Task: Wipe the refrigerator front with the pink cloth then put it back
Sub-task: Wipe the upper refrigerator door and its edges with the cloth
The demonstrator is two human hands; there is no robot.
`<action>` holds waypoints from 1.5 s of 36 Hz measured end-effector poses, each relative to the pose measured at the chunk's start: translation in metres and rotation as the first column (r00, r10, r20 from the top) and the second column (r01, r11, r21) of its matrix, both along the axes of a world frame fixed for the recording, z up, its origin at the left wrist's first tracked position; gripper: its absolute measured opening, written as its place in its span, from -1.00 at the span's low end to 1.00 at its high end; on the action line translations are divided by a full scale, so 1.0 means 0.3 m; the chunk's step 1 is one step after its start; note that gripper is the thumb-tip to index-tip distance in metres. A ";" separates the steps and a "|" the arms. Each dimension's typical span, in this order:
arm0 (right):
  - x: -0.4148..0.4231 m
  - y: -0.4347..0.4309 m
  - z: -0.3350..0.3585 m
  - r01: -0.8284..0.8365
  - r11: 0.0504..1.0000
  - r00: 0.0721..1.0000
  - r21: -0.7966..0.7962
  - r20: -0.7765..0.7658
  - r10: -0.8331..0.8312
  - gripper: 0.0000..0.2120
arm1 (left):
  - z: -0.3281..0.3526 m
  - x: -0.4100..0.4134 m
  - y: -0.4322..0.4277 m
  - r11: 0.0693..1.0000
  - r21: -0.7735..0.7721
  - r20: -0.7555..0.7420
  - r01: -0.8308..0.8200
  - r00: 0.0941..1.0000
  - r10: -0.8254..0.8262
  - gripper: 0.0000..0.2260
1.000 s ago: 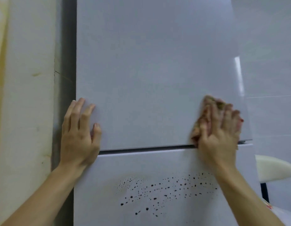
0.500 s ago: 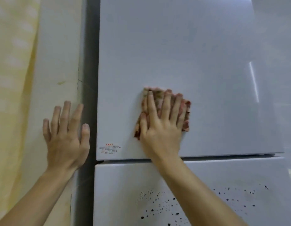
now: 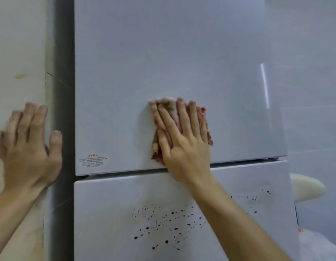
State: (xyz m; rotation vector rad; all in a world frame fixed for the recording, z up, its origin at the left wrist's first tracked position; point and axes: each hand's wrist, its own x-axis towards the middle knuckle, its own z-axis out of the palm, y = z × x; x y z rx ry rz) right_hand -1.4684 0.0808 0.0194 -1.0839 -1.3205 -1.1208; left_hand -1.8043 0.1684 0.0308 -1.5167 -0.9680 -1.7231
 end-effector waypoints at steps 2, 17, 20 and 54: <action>0.135 -0.026 0.018 0.040 0.999 0.988 -0.030 -0.151 -0.044 -0.44 | 0.003 -0.012 0.025 0.999 -0.013 0.000 0.037 0.999 -0.037 -0.43; 0.162 -0.030 0.082 0.049 0.998 0.792 -0.044 -0.607 -0.065 -0.41 | -0.019 0.042 -0.045 0.999 -0.002 0.012 -0.050 0.999 0.050 -0.43; 0.011 0.002 0.058 0.080 0.997 0.876 -0.001 -0.477 -0.071 -0.41 | 0.000 0.003 0.021 1.000 -0.002 -0.007 0.010 1.000 -0.010 -0.40; -0.048 0.003 0.078 0.059 0.998 0.868 0.018 -0.495 -0.043 -0.38 | -0.022 0.055 -0.087 0.988 -0.094 0.011 -0.121 0.992 0.123 -0.36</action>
